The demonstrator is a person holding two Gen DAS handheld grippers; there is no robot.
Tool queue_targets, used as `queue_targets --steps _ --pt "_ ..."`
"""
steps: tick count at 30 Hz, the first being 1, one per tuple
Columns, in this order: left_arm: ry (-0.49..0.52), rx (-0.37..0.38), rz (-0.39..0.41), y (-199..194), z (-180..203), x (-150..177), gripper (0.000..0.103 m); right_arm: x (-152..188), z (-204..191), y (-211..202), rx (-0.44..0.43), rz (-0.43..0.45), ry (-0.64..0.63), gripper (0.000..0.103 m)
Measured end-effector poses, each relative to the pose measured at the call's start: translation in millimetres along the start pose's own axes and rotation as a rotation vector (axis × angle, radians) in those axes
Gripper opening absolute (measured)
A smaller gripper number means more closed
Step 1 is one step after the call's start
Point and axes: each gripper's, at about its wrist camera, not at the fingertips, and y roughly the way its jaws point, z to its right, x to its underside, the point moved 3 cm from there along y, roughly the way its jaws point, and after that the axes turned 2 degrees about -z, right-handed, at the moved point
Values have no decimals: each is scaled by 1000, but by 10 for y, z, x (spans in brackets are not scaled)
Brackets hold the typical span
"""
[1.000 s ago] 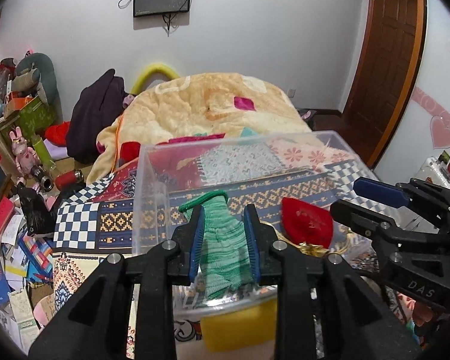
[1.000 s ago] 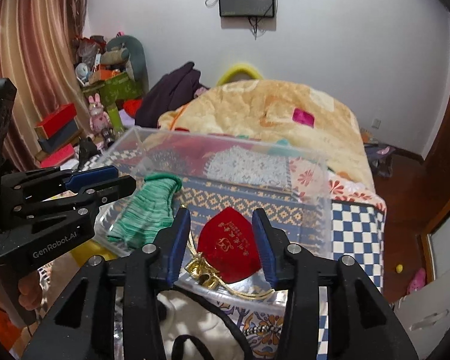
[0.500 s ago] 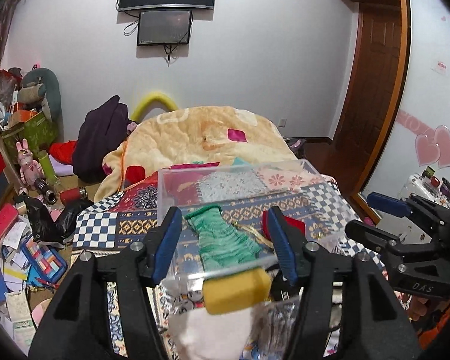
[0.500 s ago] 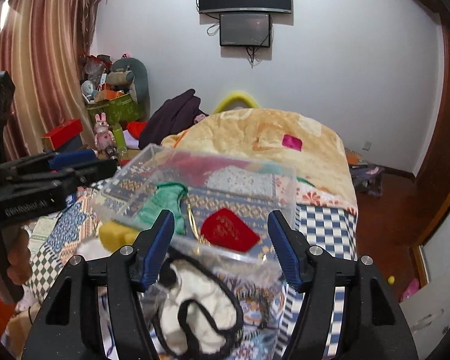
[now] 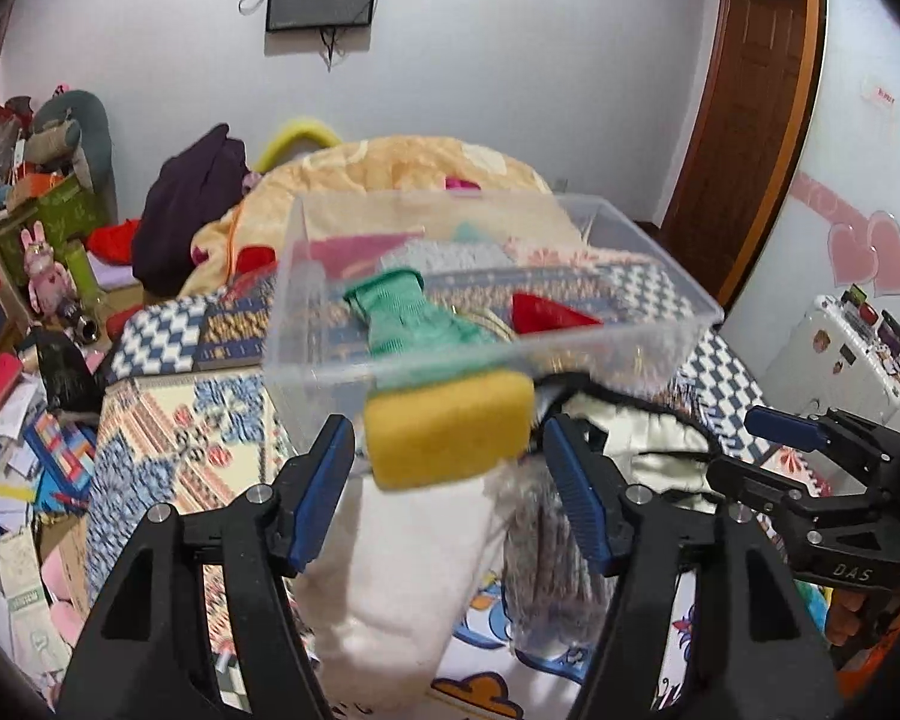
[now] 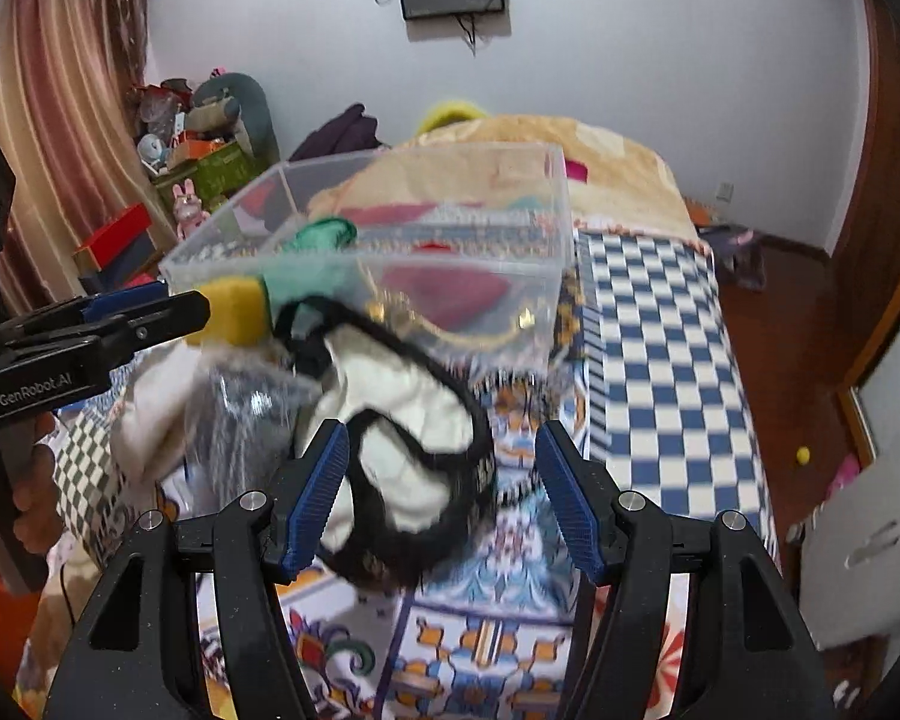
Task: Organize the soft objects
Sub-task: 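Grasp the yellow sponge with the left gripper while the right gripper grasps the eye mask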
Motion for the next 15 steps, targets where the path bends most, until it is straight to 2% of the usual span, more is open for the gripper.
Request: queue_targets --steps 2,4,6,10,15 --pt "-9 5 -14 55 13 48 65 48 3 19 -31 -19 10 61" --pt "-17 5 -25 109 23 65 65 112 7 59 -52 -43 30 56" --pt "-26 2 -28 143 27 69 65 155 16 112 -63 -70 35 44" --pt "-45 -3 -22 196 22 35 65 177 7 106 -61 -64 39 33" --pt "-51 -3 -19 240 33 -7 65 164 -4 45 -38 -37 31 15"
